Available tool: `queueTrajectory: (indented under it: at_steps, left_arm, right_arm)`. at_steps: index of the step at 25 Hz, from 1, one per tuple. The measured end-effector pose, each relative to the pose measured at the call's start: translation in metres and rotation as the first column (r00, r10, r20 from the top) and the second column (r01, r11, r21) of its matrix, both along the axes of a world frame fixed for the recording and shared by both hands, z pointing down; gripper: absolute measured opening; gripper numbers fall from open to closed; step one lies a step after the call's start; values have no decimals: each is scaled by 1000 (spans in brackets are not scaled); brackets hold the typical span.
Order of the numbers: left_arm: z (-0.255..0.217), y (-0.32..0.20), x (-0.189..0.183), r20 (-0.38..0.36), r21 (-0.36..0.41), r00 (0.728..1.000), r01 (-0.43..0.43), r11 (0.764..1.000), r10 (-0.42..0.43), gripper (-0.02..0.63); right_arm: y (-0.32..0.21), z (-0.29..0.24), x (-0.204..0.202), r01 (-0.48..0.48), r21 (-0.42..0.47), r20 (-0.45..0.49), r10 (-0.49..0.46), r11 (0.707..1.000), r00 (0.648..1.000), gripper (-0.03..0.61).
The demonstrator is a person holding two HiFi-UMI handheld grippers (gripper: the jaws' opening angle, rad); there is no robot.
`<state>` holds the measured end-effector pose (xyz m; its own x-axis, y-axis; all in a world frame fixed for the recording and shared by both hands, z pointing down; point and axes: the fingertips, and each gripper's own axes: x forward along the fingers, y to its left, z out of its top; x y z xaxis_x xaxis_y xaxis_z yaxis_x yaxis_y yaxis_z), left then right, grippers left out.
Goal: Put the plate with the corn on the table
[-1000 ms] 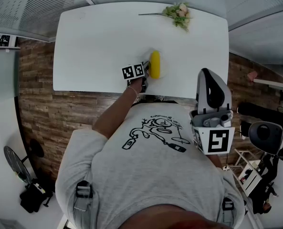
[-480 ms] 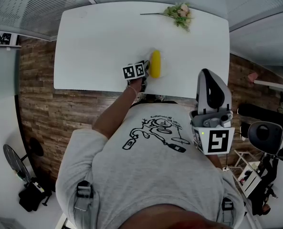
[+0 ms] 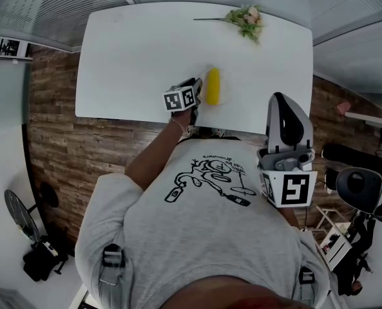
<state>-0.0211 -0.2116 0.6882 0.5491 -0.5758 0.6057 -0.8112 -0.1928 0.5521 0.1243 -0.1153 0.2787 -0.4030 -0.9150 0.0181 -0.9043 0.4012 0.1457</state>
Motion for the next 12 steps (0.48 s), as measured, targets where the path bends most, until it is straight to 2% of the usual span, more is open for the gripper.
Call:
queueTrajectory:
  at_steps: [6, 12]
  left_arm:
    - [-47, 0, 4, -15, 104, 1000, -8, 995, 10, 110]
    - [-103, -1, 3, -14, 230, 1000, -5, 973, 8, 110]
  right_arm:
    - [-2, 2, 0, 12, -7, 15, -12, 1000, 1000, 6]
    - [-2, 2, -1, 17, -3, 17, -17, 1000, 1000, 6]
